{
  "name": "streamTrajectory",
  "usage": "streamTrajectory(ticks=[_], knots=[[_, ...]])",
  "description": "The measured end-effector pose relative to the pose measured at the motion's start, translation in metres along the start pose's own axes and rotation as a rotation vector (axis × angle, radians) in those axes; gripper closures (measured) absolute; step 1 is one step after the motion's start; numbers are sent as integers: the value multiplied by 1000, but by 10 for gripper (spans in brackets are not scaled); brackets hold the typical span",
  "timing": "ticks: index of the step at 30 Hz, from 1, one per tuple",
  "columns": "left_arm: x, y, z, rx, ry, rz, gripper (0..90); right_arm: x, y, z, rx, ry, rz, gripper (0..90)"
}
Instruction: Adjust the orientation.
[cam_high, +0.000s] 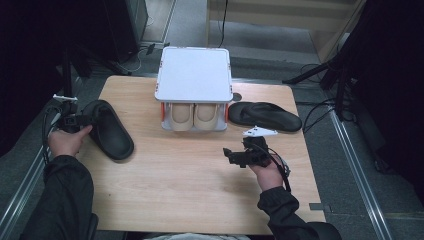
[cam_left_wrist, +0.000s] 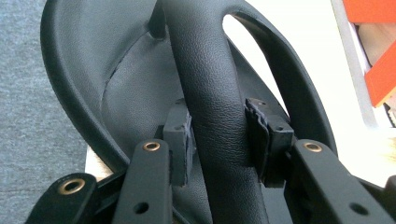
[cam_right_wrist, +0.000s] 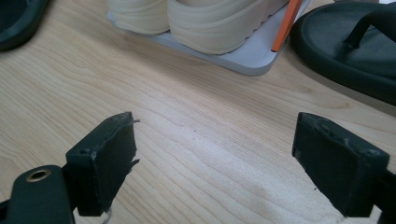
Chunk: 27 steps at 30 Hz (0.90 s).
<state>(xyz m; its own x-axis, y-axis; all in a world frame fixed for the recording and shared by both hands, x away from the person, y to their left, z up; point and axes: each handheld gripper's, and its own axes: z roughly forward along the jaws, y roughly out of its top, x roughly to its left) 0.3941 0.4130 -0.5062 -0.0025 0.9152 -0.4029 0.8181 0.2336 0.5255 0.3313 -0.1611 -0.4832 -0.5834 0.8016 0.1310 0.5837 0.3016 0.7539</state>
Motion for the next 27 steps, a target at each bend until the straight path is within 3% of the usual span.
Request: streamTrajectory(ticks=[4,14,18,27], knots=[[0,1,0,2,-3,-12,645,-1,0,-1,-2,-5,6,137],[3,2,-2,-11,-54,-65,676,-2,0,0,-4,-4,3,137],[1,3,-4,-3,-75,-62,682,-2,0,-1,-3,-5,4,137],[-18,5,-14,-8,-109,-34,684,-6,1,-3,-13,-5,8,137]])
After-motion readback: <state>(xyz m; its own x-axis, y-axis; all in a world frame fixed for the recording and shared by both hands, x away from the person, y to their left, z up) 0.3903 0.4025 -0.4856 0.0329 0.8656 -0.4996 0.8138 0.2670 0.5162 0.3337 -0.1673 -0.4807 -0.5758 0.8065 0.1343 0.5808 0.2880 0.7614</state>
